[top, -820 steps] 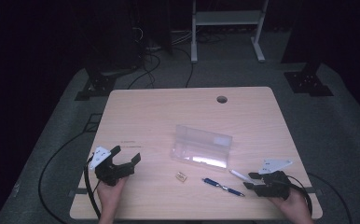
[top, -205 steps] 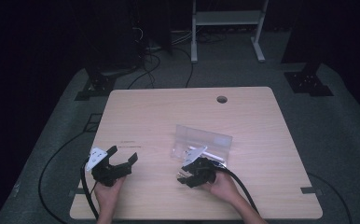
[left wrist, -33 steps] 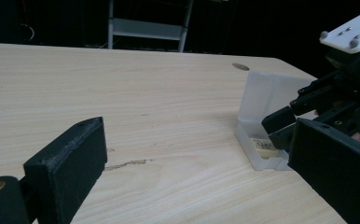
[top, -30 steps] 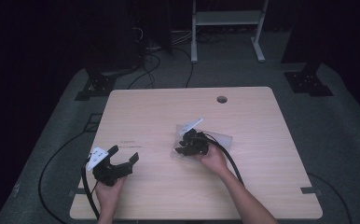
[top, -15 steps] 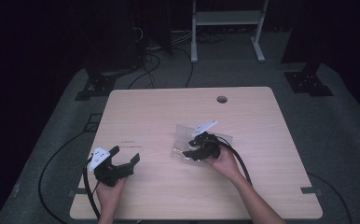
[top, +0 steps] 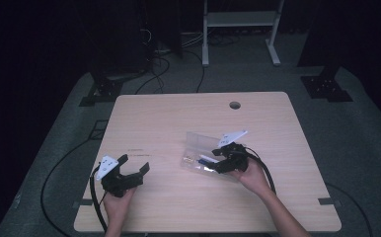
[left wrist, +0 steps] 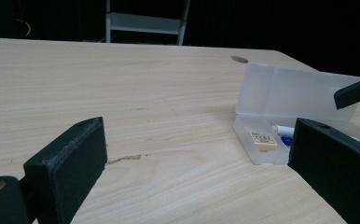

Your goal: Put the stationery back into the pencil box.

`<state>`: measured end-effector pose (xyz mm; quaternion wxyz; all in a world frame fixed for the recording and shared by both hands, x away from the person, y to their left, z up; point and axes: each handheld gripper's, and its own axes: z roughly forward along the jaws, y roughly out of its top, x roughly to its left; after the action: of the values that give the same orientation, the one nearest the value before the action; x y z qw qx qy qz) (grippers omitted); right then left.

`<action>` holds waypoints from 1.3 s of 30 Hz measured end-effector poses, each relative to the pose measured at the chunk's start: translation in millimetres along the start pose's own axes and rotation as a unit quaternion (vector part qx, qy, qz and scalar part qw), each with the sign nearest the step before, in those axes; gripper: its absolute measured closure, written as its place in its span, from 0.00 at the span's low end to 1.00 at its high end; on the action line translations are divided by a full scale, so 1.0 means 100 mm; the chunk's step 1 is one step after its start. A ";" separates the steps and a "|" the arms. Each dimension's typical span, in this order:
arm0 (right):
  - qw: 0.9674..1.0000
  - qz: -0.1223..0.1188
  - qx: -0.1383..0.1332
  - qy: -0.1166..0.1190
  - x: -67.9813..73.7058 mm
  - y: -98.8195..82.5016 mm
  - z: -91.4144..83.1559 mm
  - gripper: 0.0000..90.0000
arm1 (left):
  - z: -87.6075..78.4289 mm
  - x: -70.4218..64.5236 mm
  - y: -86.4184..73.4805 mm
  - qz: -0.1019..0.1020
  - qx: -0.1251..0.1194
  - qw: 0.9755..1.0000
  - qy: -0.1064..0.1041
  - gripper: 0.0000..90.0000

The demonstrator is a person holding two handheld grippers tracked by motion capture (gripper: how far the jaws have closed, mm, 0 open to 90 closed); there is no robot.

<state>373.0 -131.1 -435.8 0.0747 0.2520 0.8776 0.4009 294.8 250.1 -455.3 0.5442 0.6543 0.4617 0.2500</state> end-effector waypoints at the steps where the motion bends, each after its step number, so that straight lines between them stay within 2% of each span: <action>1: 1.000 -0.001 0.001 -0.001 0.00 -0.01 -0.02 0.44 | 0.00 0.00 0.00 0.000 0.000 1.000 0.000 0.04; 10: 1.000 0.005 -0.004 -0.007 -0.03 -0.14 -0.17 0.42 | 0.01 -0.01 -0.01 0.003 0.003 1.000 -0.001 0.04; 39: 0.999 0.031 -0.005 -0.033 -0.13 -0.58 -0.48 0.38 | 0.01 -0.01 0.00 0.005 0.003 1.000 0.002 0.04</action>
<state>346.1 -201.7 -448.0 0.0928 0.2918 0.8645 0.3987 294.9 249.1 -455.4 0.5400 0.6581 0.4600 0.2524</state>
